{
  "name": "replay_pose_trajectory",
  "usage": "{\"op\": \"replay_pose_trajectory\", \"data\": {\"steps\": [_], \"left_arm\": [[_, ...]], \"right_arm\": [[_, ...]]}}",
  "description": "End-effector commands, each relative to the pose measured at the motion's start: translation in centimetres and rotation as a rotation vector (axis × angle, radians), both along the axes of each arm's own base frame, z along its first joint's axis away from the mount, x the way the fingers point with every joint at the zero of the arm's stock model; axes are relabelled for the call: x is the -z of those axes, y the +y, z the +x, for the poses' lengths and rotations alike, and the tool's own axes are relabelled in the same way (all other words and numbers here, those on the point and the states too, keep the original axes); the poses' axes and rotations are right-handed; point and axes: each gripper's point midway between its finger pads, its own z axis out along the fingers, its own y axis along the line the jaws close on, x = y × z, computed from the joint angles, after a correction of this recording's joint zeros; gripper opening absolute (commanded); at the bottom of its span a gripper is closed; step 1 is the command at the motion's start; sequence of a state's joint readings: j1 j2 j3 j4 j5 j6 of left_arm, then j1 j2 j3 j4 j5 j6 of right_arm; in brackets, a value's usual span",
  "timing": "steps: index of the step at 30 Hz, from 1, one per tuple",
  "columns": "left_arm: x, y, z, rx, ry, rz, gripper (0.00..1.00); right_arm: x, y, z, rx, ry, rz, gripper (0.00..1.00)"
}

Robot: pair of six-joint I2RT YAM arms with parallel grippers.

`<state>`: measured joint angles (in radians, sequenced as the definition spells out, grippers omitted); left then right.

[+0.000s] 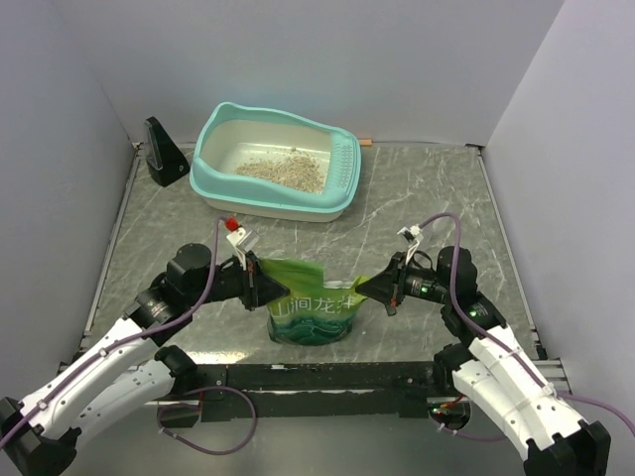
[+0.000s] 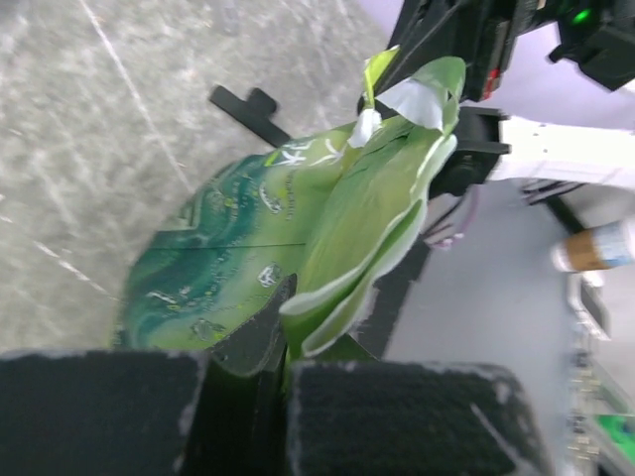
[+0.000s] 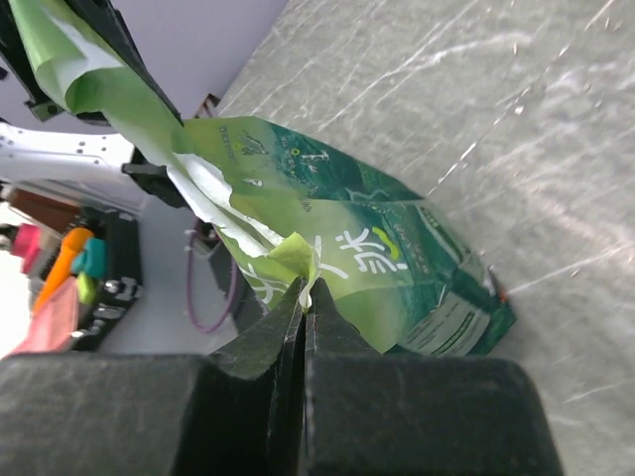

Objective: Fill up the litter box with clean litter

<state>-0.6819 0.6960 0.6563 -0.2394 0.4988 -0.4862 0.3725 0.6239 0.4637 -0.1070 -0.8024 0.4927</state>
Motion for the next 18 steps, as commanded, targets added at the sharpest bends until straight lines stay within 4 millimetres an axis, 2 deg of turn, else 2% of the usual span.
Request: {"op": "replay_pose_trajectory", "data": {"steps": [1, 5, 6, 9, 15, 16, 18], "left_arm": [[-2.0, -0.1, -1.2, 0.009, 0.08, -0.119, 0.01], [-1.1, 0.4, -2.6, 0.005, 0.19, -0.141, 0.01], [-1.3, 0.6, -3.0, 0.004, 0.213, -0.155, 0.01], [-0.1, 0.9, -4.1, 0.003, 0.326, -0.131, 0.01], [3.3, 1.5, -5.9, -0.029, 0.59, -0.098, 0.01], [4.9, 1.6, -6.6, -0.021, 0.651, -0.089, 0.01], [5.2, 1.5, -6.9, -0.024, 0.719, -0.136, 0.01]], "right_arm": [[2.3, -1.3, -0.4, 0.088, 0.195, -0.04, 0.0], [1.9, -0.9, -2.0, 0.028, 0.275, 0.011, 0.0], [2.0, -0.9, -2.2, 0.02, 0.295, 0.015, 0.0], [2.5, -0.8, -3.0, -0.018, 0.352, 0.016, 0.0], [3.4, -0.5, -4.4, -0.071, 0.447, 0.056, 0.0], [3.7, -0.6, -4.6, -0.07, 0.467, 0.055, 0.0], [4.3, -0.6, -5.0, -0.071, 0.5, 0.056, 0.0]]}}
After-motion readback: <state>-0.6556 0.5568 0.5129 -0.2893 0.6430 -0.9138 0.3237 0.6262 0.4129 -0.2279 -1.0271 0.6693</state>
